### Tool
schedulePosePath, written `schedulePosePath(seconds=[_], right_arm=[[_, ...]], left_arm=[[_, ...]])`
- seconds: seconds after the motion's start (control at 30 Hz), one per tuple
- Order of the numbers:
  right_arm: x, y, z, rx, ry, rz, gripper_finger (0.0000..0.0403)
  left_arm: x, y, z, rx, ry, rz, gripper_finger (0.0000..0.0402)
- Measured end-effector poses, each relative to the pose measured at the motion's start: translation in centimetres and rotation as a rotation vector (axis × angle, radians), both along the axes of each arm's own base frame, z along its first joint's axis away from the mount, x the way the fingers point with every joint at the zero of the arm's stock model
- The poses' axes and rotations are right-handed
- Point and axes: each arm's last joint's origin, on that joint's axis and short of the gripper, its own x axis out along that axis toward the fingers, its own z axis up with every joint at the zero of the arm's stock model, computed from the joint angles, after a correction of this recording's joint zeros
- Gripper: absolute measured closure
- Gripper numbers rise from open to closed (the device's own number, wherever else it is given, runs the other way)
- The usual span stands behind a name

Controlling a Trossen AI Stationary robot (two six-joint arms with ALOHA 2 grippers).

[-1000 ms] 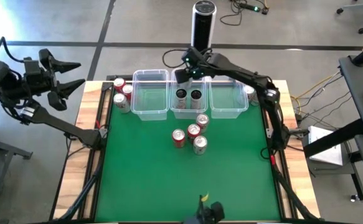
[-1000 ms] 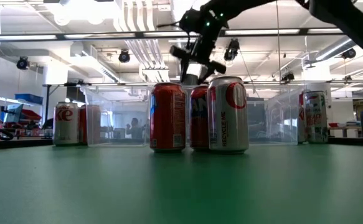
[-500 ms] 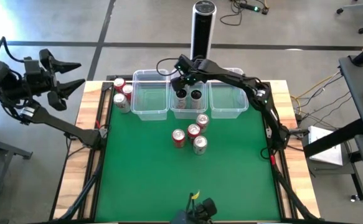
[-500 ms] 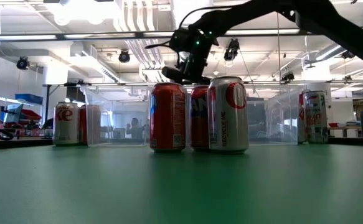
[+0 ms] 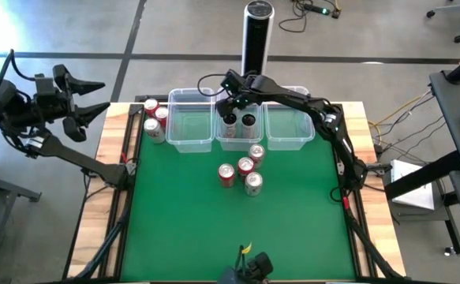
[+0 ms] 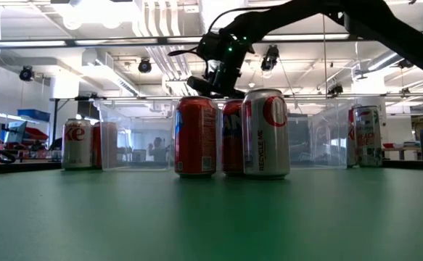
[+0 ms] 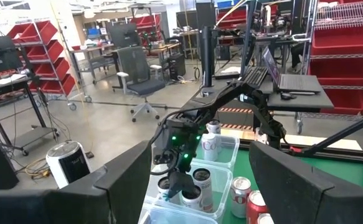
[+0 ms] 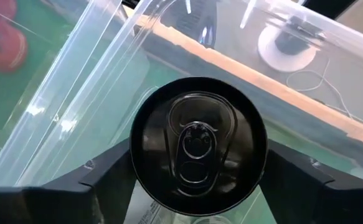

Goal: Sort soda cans
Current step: Put the white pink soda can into the middle transparent bin

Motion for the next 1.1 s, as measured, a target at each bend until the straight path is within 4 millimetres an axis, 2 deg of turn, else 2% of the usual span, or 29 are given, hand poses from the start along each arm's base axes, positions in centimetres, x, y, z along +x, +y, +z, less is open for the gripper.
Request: schedulePosePath(seconds=[0.3, 0.37, 0.53, 0.7, 0.83, 1.0, 1.1], right_arm=[[-0.2, 0.0, 0.5, -0.017, -0.001, 0.011, 0.0057], [-0.3, 0.1, 1.6, -0.032, -0.022, 0.015, 0.0051], [-1.2, 0.6, 5.9, -0.075, -0.090, 0.019, 0.0044], [-4.0, 1.7, 9.8, -0.130, -0.017, -0.008, 0.0044], [-7.6, 2.7, 12.6, -0.176, 0.080, -0.156, 0.0044], [-11.7, 3.8, 13.8, -0.220, 0.252, -0.396, 0.0044], [-13.0, 4.3, 14.2, -0.234, 0.256, -0.425, 0.0044]], left_arm=[[0.4, -0.1, -0.3, 0.005, 0.018, -0.001, 0.0148], [0.4, -0.1, -0.3, 0.005, 0.017, 0.000, 0.0148], [0.4, -0.1, -0.3, -0.006, 0.012, 0.000, 0.0148], [0.4, -0.1, -0.2, 0.009, 0.016, -0.001, 0.0148], [0.4, -0.1, -0.2, -0.005, 0.008, 0.000, 0.0148], [0.4, -0.1, -0.2, -0.018, 0.003, 0.001, 0.0148], [0.4, -0.1, -0.2, -0.014, 0.005, 0.000, 0.0148]])
